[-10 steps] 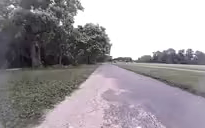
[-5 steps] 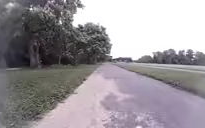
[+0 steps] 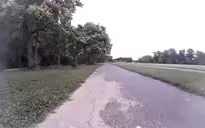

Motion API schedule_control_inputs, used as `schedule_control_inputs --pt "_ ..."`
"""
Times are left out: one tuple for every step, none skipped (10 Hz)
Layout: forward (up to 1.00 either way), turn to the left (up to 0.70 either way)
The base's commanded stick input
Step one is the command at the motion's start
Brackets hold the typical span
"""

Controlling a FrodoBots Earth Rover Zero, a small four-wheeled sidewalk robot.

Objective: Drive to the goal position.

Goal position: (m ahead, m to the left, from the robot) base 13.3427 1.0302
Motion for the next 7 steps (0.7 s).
schedule_control_inputs --pt "0.7 -0.15" --pt "0.7 -0.07" --pt "0.7 -0.01" --pt "0.7 -0.01" --pt "0.7 -0.01" --pt "0.7 -0.01" --pt "0.7 -0.01"
